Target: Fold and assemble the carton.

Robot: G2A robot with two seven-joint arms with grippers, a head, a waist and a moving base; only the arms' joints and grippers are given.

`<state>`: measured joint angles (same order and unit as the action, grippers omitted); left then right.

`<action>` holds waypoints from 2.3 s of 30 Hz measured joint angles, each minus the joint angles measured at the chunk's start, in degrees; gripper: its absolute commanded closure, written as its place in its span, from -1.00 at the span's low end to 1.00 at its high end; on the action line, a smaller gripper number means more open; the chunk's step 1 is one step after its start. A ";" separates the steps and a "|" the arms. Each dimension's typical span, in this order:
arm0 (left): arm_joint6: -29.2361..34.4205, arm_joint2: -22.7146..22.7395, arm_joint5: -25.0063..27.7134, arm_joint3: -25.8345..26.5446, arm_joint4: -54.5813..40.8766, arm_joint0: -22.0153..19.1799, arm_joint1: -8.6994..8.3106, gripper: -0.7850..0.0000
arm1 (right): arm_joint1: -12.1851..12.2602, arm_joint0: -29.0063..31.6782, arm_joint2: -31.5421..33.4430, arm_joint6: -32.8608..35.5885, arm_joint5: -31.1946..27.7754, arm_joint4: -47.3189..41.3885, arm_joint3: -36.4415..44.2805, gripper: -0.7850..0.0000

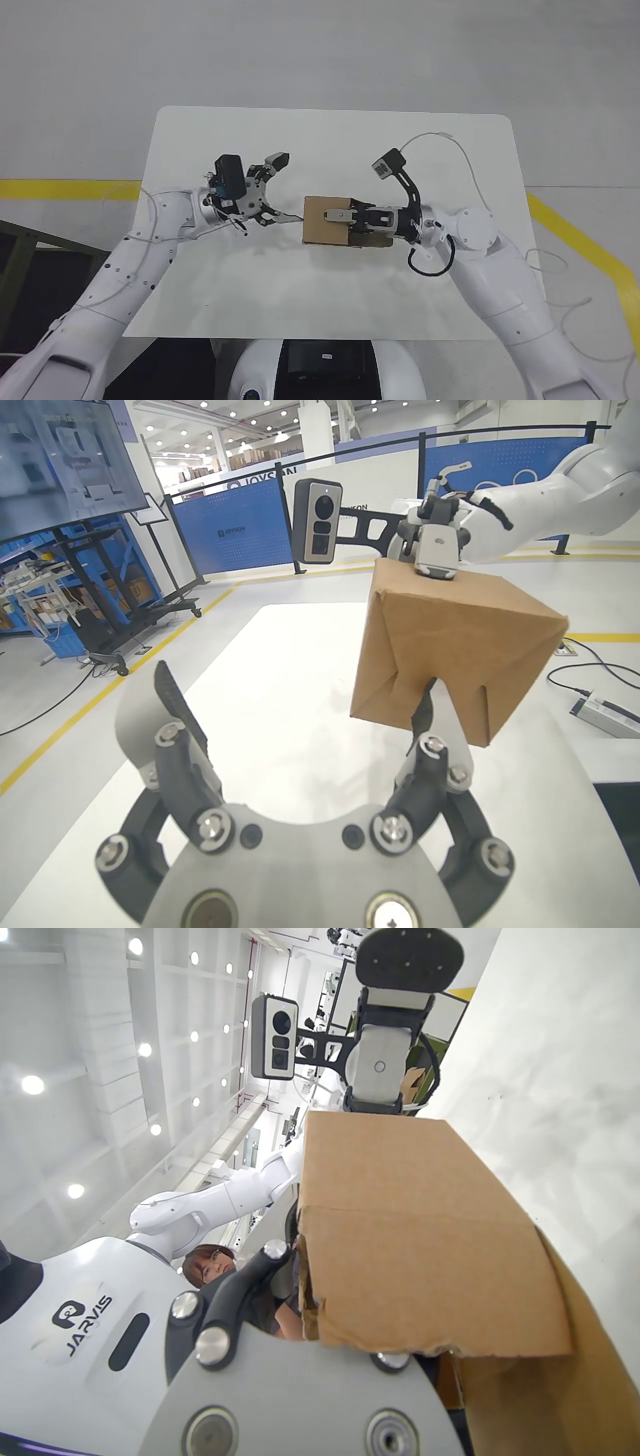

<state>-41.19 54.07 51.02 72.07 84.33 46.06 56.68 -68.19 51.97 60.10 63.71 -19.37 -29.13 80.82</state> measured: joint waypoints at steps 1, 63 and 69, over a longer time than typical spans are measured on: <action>-0.01 -0.05 0.01 0.09 0.11 -0.03 0.04 -1.00 | -0.03 -0.14 -0.09 0.18 0.05 -0.10 -0.19 1.00; -4.73 -0.88 1.48 -0.96 17.34 1.34 -0.43 -1.00 | -2.34 -4.74 -6.17 -7.07 1.87 8.63 -11.60 1.00; -6.13 -2.69 0.13 -3.86 20.44 0.80 -0.31 -1.00 | -3.18 -6.83 -7.62 -6.27 0.99 8.12 -16.07 1.00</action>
<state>-47.32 51.38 51.14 68.21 104.77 46.86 56.36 -71.37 45.14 52.48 57.43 -18.38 -21.01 64.75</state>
